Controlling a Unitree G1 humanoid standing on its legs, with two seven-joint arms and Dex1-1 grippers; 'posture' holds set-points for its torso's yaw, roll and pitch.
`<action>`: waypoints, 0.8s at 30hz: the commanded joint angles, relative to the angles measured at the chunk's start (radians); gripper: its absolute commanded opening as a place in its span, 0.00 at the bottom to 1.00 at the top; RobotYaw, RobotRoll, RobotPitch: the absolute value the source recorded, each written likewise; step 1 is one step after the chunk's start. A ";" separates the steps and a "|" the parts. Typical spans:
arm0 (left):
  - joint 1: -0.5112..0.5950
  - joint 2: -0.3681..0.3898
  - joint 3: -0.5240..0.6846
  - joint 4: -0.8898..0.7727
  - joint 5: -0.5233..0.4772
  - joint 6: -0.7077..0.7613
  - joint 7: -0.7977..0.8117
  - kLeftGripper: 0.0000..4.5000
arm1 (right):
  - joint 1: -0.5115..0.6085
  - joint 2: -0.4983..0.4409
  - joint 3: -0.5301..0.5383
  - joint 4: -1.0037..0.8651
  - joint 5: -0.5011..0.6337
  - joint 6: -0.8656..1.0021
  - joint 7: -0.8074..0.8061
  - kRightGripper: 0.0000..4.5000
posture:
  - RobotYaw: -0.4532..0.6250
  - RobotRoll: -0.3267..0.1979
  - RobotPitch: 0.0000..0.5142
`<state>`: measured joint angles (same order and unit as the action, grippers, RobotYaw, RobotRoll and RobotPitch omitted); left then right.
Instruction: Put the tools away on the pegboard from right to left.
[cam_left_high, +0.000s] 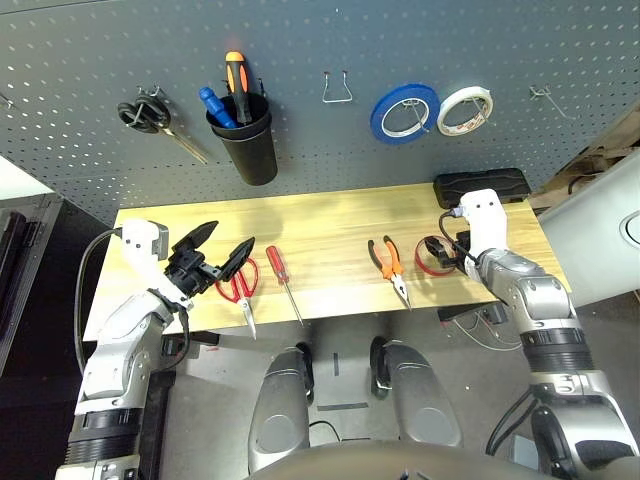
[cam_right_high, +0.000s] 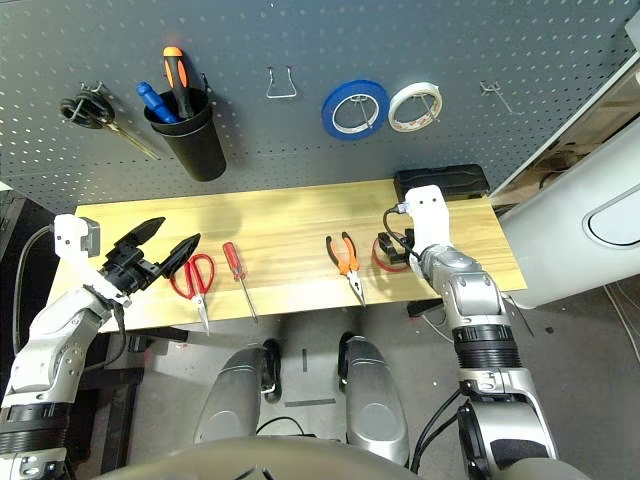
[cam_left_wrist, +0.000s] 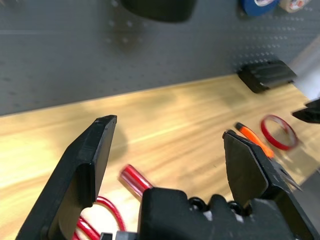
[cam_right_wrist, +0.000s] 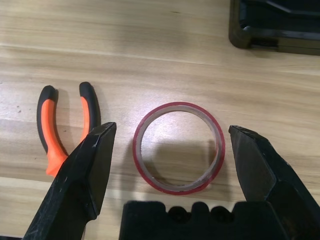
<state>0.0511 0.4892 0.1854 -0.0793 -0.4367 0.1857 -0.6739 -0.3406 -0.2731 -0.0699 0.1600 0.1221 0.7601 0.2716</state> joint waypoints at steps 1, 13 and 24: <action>0.029 0.018 -0.026 -0.028 -0.023 0.050 -0.056 0.99 | -0.012 -0.007 0.014 0.037 0.011 0.084 0.016 1.00 | 0.36 0.62 0.37; 0.070 0.087 -0.055 -0.060 -0.039 0.145 -0.183 0.99 | -0.087 -0.016 0.065 0.170 -0.008 0.159 0.045 1.00 | 0.37 0.62 0.39; 0.092 0.177 -0.060 -0.084 -0.051 0.184 -0.299 0.99 | -0.197 -0.009 0.097 0.416 -0.040 0.062 0.061 1.00 | 0.39 0.62 0.47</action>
<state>0.1258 0.6523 0.1384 -0.1452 -0.4787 0.3566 -0.9460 -0.5399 -0.2853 0.0196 0.5348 0.0918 0.8338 0.3247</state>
